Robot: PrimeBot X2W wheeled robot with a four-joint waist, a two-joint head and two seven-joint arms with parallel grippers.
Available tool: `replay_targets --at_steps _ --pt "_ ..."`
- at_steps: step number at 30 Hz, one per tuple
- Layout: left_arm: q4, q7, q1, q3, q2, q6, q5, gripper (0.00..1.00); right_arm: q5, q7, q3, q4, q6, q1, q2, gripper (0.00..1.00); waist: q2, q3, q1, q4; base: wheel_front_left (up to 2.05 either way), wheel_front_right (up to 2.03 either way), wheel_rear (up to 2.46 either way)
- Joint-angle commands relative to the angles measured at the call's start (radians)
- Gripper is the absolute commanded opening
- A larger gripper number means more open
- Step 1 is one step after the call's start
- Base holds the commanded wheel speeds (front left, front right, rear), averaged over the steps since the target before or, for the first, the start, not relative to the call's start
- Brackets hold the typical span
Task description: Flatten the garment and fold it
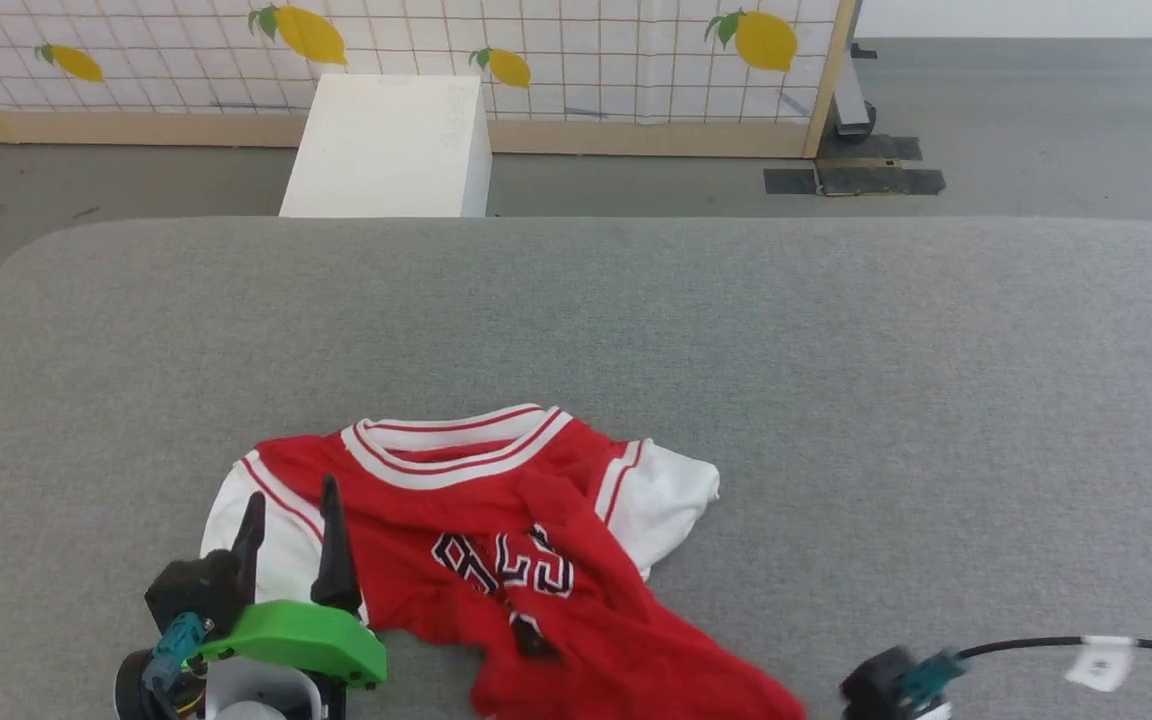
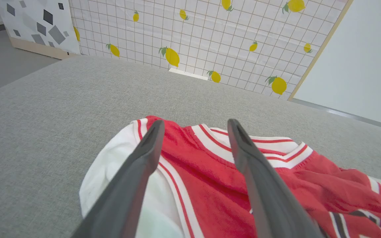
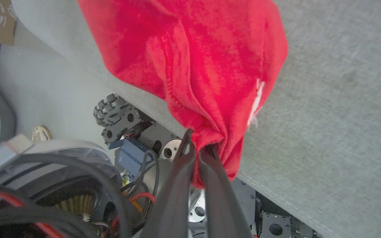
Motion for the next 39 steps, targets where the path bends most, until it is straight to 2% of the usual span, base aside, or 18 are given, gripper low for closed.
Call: replay_targets --at_steps 1,5,7,11,15,20,24,28,31,32,34,35,39 --pt "0.004 -0.005 -0.009 0.0 -0.004 -0.005 0.003 1.0 -0.029 -0.041 -0.024 0.0 -0.001 -0.011 0.014 1.0 0.0 0.007 0.0 0.014 0.0 0.0 0.0" --pt "0.005 -0.005 -0.006 0.0 -0.004 -0.007 0.001 1.0 -0.092 -0.242 -0.106 -0.009 -0.001 -0.063 0.073 1.0 0.0 0.014 0.0 0.039 0.0 0.0 0.0" --pt "0.002 -0.005 -0.007 0.002 -0.004 -0.007 0.0 1.0 -0.129 -0.404 -0.158 -0.004 -0.001 -0.111 0.109 1.0 0.0 0.021 0.0 0.055 0.0 0.0 0.0" --pt "-0.01 -0.005 -0.017 -0.008 -0.004 -0.008 -0.005 1.0 -0.194 -0.643 -0.201 0.077 -0.001 -0.203 0.141 1.0 0.0 0.04 0.0 0.087 0.0 0.0 0.0" --pt "-0.023 -0.005 -0.034 -0.025 -0.004 -0.003 -0.019 1.0 -0.245 -0.75 -0.177 0.218 -0.001 -0.294 0.151 1.0 0.0 0.062 0.0 0.119 0.0 0.0 0.0" --pt "-0.041 -0.005 -0.042 -0.039 -0.005 0.009 -0.032 1.0 -0.321 -0.767 -0.147 0.402 -0.001 -0.4 0.154 1.0 0.0 0.09 0.0 0.15 0.0 0.0 0.0" --pt "-0.049 -0.005 -0.045 -0.048 -0.005 0.017 -0.042 1.0 -0.349 -0.722 -0.131 0.525 -0.001 -0.473 0.155 1.0 0.0 0.109 0.0 0.172 0.0 0.0 0.0" --pt "-0.054 -0.005 -0.045 -0.051 -0.005 0.025 -0.051 1.0 -0.366 -0.609 -0.108 0.628 -0.001 -0.533 0.155 1.0 0.0 0.122 0.0 0.181 0.0 0.0 0.0" --pt "-0.053 -0.005 -0.045 -0.056 -0.005 0.029 -0.057 1.0 -0.387 -0.485 -0.097 0.686 -0.001 -0.566 0.155 1.0 0.0 0.126 0.0 0.184 0.0 0.0 0.0" --pt "-0.053 -0.005 -0.045 -0.057 -0.005 0.031 -0.058 1.0 -0.389 -0.459 -0.095 0.694 -0.001 -0.574 0.155 0.71 0.0 0.126 0.0 0.184 0.0 0.0 0.0" --pt "-0.052 -0.005 -0.044 -0.059 -0.005 0.033 -0.061 1.0 -0.383 -0.428 -0.089 0.691 -0.001 -0.59 0.155 0.05 0.0 0.125 0.0 0.18 0.0 0.0 0.0" --pt "-0.052 -0.005 -0.043 -0.058 -0.005 0.034 -0.061 1.0 -0.377 -0.434 -0.094 0.68 -0.001 -0.599 0.155 0.0 0.0 0.123 0.0 0.176 0.0 0.0 0.0" --pt "-0.046 -0.005 -0.036 -0.056 -0.005 0.036 -0.057 1.0 -0.378 -0.522 -0.171 0.624 -0.001 -0.613 0.155 0.0 0.0 0.103 0.0 0.158 0.0 0.0 0.0"
